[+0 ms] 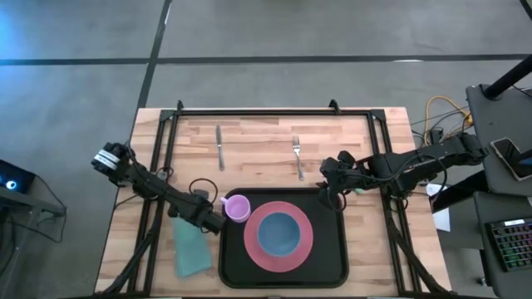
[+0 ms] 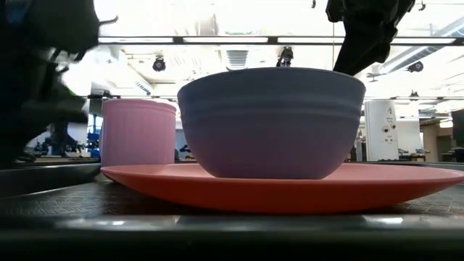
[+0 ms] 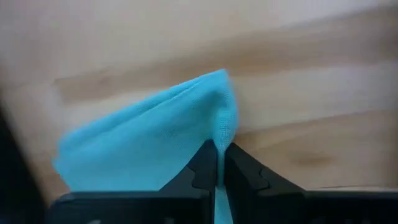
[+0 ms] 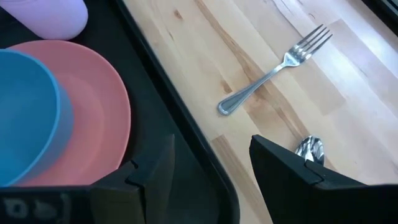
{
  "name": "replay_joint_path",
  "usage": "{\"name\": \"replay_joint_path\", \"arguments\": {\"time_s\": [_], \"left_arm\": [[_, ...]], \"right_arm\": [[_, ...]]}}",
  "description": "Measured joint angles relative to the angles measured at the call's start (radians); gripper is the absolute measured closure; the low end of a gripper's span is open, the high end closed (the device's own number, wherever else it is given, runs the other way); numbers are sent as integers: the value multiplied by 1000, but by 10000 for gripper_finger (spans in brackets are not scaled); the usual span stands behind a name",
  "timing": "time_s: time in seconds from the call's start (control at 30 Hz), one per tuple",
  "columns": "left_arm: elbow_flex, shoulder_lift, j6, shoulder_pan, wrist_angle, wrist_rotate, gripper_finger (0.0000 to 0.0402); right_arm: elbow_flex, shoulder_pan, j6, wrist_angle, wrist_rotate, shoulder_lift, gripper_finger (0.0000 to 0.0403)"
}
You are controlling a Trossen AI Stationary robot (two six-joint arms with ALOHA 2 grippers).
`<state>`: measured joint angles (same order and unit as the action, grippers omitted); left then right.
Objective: Set up tray
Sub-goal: Put the blue napkin to the right of the pink plate on the black tray
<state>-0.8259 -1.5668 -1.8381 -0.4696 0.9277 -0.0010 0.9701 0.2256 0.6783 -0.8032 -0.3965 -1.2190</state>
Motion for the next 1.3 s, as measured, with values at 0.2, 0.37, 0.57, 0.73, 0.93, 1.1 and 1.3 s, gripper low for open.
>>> {"name": "replay_joint_path", "arguments": {"time_s": [0.2, 0.37, 0.57, 0.73, 0.93, 1.1, 1.3], "left_arm": [[-112, 97, -29, -19, 113, -132, 400], [-271, 129, -31, -53, 320, -184, 400], [-481, 125, -72, -102, 508, -303, 401], [-640, 125, -115, -122, 609, -526, 401], [-819, 125, 48, -101, 590, -857, 401], [-928, 118, 359, -38, 476, -1033, 401], [-921, 112, 880, 91, 55, -941, 401]], "right_arm": [[-4, 1, -13, 0, -7, 0, 206], [-1, 1, -27, 2, -24, 0, 214], [-1, 1, -35, 0, -26, 2, 224], [-1, 4, -35, 0, -25, 7, 230], [0, 10, -35, 0, -25, 60, 237], [0, 10, -35, 0, -34, 155, 241], [0, 10, -116, 80, -51, 270, 231]]}}
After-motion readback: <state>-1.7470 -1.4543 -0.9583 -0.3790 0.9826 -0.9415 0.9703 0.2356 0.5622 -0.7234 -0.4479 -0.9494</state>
